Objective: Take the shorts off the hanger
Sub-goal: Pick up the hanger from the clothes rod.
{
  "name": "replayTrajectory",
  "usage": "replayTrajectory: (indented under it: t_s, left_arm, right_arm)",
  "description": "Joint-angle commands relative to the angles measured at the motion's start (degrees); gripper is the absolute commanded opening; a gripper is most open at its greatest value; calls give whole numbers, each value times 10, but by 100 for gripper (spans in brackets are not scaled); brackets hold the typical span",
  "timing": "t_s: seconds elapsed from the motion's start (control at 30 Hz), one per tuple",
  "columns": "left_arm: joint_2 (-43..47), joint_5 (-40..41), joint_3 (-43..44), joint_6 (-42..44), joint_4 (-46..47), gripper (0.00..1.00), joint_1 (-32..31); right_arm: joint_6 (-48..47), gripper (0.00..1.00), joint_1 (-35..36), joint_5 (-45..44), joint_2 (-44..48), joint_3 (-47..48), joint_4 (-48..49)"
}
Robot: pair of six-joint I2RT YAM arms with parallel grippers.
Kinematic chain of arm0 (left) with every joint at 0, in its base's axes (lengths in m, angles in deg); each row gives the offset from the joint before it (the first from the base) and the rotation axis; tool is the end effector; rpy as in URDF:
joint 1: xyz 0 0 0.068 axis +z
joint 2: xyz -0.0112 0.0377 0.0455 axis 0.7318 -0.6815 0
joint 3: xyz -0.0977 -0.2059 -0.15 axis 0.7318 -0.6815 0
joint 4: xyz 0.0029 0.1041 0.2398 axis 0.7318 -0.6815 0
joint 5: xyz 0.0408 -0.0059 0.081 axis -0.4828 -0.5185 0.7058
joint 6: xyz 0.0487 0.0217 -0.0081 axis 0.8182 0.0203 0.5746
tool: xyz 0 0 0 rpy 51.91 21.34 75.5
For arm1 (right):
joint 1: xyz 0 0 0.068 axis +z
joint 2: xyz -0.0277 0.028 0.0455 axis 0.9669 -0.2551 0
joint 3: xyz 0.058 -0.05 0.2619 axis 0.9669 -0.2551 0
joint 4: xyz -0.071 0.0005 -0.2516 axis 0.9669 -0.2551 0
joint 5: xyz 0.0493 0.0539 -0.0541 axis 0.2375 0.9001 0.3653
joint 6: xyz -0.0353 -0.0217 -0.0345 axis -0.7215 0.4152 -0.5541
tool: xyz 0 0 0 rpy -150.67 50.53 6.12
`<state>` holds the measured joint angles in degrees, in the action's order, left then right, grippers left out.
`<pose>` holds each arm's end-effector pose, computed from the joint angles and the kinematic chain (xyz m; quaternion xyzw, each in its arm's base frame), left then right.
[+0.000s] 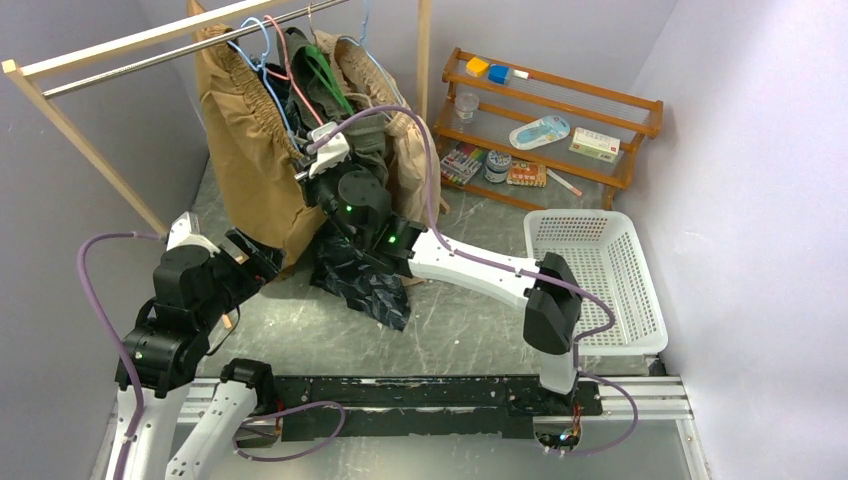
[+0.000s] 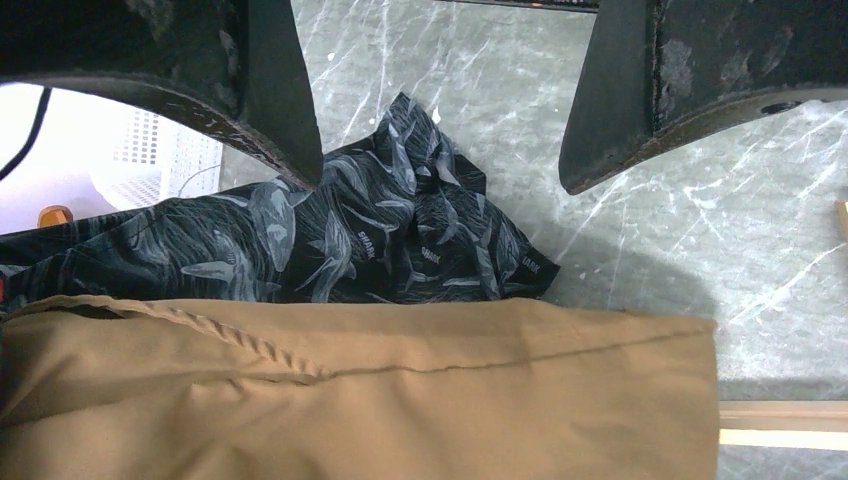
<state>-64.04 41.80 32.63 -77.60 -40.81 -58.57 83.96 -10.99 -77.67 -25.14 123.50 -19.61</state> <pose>0.0782 -0.0122 0.3573 -0.2674 0.8094 -0.2049 0.4810 0.2119 0.4054 0.4027 -0.2079 0.6134 0.2725 0.7115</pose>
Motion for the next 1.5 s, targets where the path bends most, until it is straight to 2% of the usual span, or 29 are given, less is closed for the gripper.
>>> replayTrajectory:
  t_s: [0.0,0.1,0.3,0.53,0.77,0.93,1.07,1.1,1.2,1.27,1.47]
  left_arm:
    - [5,7,2,-7,-4,92,-3]
    - [6,8,2,-9,-5,92,-3]
    - [3,19,11,-7,-14,92,-3]
    - [3,34,21,-18,-16,92,-3]
    - [21,38,39,-33,-3,91,-3]
    - [22,40,53,-32,-14,91,-3]
    - [24,40,52,-37,-10,91,-3]
    - [25,39,50,-37,-5,91,-3]
    - [24,31,47,-35,7,91,-3]
    - [18,20,44,-34,11,91,-3]
    - [0,-13,31,-37,32,91,-3]
  right_arm:
    - [-38,0,4,-33,-14,16,117]
    - [-32,0,7,-27,-5,11,106]
    - [8,0,8,30,63,-17,-34]
    - [53,0,6,141,177,-105,-117]
    - [94,0,6,196,235,-176,-217]
    - [114,0,4,208,342,-270,-234]
    - [97,0,-7,205,419,-257,-323]
    - [69,0,-7,192,433,-246,-377]
    - [31,0,-9,92,466,-209,-515]
    - [21,0,-9,63,492,-198,-567]
    - [33,0,-9,168,551,-157,-640]
